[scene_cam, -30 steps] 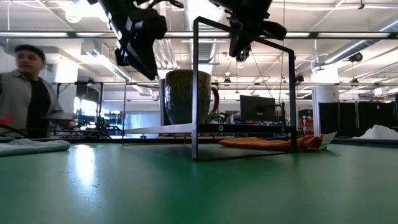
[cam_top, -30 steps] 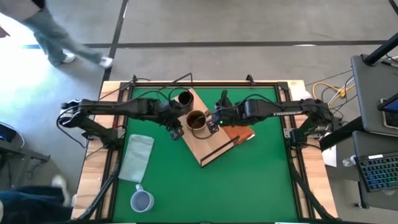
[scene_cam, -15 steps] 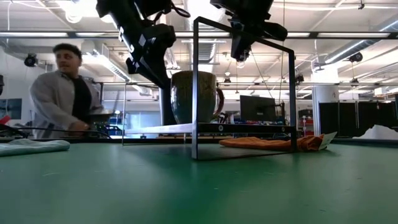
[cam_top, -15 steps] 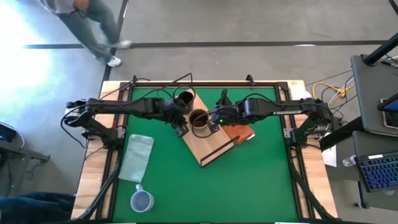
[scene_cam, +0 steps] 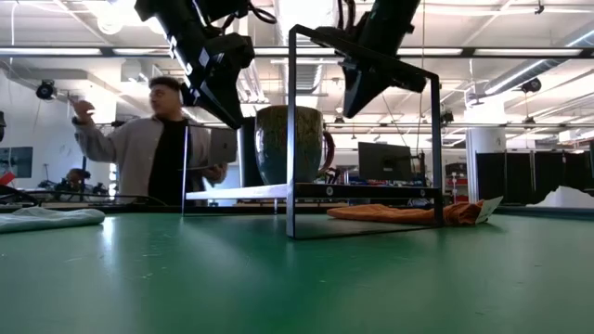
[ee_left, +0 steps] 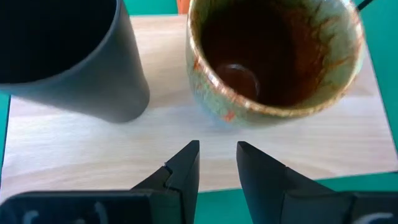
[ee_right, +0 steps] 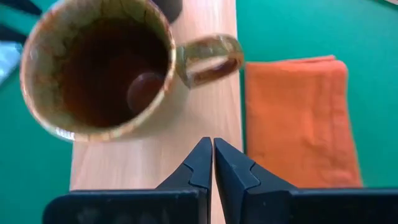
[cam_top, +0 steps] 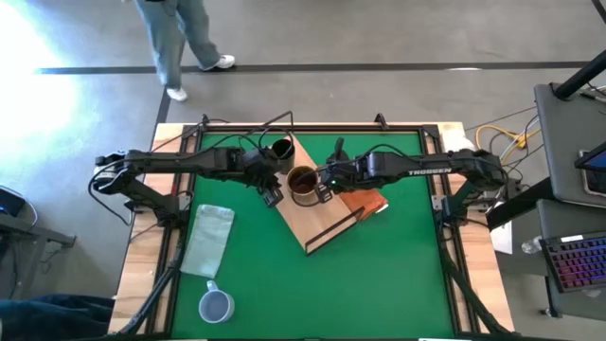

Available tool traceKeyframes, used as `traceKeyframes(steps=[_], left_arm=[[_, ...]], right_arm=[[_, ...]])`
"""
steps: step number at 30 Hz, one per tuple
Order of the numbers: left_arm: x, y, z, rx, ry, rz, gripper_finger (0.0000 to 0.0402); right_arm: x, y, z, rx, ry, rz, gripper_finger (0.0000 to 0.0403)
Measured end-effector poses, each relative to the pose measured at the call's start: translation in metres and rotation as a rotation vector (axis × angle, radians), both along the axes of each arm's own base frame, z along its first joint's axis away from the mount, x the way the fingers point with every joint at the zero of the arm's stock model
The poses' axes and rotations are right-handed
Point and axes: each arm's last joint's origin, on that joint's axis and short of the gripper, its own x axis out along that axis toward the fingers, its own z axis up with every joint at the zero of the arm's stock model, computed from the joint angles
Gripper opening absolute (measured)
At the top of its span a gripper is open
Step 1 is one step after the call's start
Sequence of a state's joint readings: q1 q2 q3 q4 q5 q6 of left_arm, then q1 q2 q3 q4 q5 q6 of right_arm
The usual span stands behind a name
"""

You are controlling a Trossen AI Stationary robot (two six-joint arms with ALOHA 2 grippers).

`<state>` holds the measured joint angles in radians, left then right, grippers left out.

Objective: Stack small to large cups/mugs on shelf
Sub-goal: Put the brown mug on the shelf, then put the blue mug on the shelf

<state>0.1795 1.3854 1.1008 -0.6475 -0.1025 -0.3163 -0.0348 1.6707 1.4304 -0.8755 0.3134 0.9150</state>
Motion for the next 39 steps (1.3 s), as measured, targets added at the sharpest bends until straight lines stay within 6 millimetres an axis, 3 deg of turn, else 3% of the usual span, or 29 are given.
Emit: traceKeyframes(steps=[12, 18, 39], left_arm=[[-0.001, -0.001, -0.007, -0.029, 0.013, 0.003, 0.0093], [-0.001, 0.001, -0.006, -0.022, 0.006, 0.001, 0.0093], [0.000, 0.008, -0.017, 0.017, -0.035, 0.017, 0.0093]], right_arm=[[0.007, -0.024, -0.009, -0.032, -0.091, 0.011, 0.0008], [0.014, -0.023, -0.008, 0.003, -0.154, 0.058, 0.0008], [0.011, -0.003, -0.021, 0.069, -0.048, 0.094, 0.0008]])
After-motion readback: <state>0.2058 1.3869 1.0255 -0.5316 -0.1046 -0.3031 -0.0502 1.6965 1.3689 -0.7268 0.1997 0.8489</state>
